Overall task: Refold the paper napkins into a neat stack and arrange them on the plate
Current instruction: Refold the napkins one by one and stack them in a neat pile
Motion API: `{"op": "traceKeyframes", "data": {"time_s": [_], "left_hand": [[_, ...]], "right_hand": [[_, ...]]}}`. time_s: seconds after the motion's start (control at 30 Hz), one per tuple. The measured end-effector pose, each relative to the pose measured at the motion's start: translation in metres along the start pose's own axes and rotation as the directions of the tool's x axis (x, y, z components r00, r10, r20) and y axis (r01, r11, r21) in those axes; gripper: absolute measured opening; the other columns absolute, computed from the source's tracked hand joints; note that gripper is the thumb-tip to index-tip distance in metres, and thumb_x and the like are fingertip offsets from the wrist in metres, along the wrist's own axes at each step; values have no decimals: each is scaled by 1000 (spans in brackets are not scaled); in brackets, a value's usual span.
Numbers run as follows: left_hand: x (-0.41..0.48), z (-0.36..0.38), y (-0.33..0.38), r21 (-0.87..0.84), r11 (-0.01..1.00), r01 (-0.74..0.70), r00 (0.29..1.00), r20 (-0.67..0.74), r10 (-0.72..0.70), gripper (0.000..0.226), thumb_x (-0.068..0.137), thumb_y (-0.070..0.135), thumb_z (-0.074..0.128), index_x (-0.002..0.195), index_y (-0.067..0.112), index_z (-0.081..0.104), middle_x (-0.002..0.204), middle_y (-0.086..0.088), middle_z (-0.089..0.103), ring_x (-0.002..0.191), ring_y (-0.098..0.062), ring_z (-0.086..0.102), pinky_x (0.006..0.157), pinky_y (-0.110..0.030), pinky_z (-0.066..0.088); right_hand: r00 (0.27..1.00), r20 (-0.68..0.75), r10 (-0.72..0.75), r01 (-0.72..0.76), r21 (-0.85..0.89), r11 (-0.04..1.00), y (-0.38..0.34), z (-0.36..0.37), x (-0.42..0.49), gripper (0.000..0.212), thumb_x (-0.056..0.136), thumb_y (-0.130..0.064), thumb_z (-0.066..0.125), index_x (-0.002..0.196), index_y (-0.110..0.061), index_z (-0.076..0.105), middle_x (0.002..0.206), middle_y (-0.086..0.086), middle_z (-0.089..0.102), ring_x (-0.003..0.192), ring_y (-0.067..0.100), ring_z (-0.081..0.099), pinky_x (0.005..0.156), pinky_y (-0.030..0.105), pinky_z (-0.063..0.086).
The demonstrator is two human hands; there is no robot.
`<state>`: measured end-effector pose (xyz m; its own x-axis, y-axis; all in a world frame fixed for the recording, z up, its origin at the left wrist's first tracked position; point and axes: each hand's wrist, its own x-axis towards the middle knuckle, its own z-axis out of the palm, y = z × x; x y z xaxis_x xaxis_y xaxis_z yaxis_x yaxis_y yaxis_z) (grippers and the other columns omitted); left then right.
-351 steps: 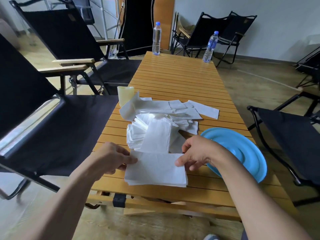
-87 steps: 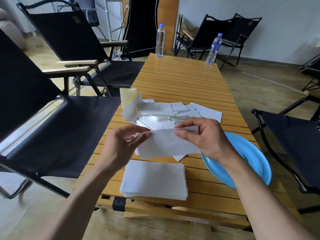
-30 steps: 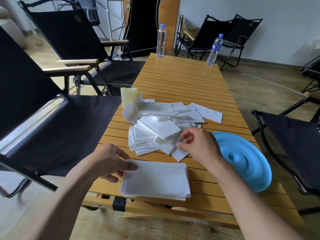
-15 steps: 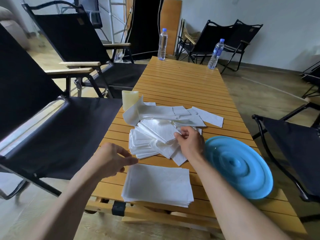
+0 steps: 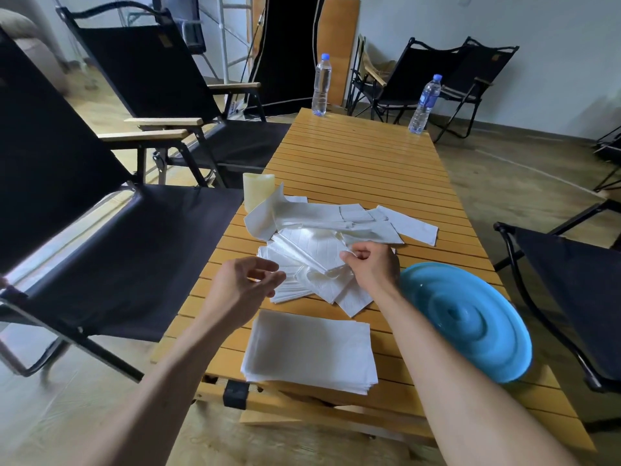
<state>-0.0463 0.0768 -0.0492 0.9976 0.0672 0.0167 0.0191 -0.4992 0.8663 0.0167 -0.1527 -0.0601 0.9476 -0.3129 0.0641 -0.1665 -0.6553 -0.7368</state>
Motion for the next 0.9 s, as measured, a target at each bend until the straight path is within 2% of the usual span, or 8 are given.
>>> {"op": "traceKeyframes", "data": {"time_s": [0.13,0.27,0.4,0.5,0.6,0.67,0.73,0.9], "left_hand": [[5,2,-3,-16,1000,-6,1000,-1,6,18,89,41,71,101,27,71,78,9,73,66,0,69,57,-24,57],[8,3,-4,-22,1000,-3,1000,-8,3,16,90,42,70,101,30,69,77,10,73,67,-1,69,62,-30,60],[6,4,-1,-47,998,-29,999,-30,28,23,90,38,70,107,23,70,83,10,72,68,2,69,55,-16,55],[1,1,3,-66,997,-32,998,-49,29,29,90,37,71,114,20,69,89,10,71,70,1,69,52,-12,51],[-2,-5,7,-161,987,-16,998,-67,5,52,83,39,77,129,21,62,111,6,69,83,-3,70,54,-12,53],[-4,-10,13,-264,964,-13,999,-42,2,79,72,44,84,141,27,51,126,9,61,103,-5,66,68,-14,55],[-7,-15,22,-313,949,-27,1000,5,31,96,60,49,88,145,35,45,131,17,56,116,-2,57,87,-19,47],[-12,-25,31,-479,877,36,996,88,7,47,57,44,88,98,24,79,101,3,78,91,-12,72,80,-31,58]], "right_hand": [[997,-64,-46,48,29,998,-8,-2,-2,14,87,-25,75,101,-21,77,100,-4,76,87,14,65,72,25,45],[959,-164,-231,195,-212,958,-16,-17,-16,14,90,-22,69,101,-23,78,97,-3,78,89,22,69,68,26,46],[900,-252,-355,290,-263,920,-23,-36,-28,15,90,-17,68,99,-20,78,102,-1,77,94,22,69,73,29,51],[878,-287,-384,388,-46,921,-31,-52,-33,9,86,-14,70,91,-19,76,92,-6,77,85,14,70,75,33,56],[928,-95,-362,373,294,880,-41,-67,-43,8,84,-17,67,82,-25,66,71,-12,72,55,3,55,54,20,47],[927,41,-372,316,447,837,-44,-75,-51,5,82,-21,66,81,-25,64,61,-11,64,50,6,43,48,17,37],[921,136,-364,233,557,797,-46,-78,-57,6,81,-23,68,82,-29,67,67,-8,65,60,9,49,55,16,40],[927,266,-263,35,637,770,-39,-79,-58,16,90,-12,72,102,-23,69,90,1,77,83,15,70,72,28,55]]}}
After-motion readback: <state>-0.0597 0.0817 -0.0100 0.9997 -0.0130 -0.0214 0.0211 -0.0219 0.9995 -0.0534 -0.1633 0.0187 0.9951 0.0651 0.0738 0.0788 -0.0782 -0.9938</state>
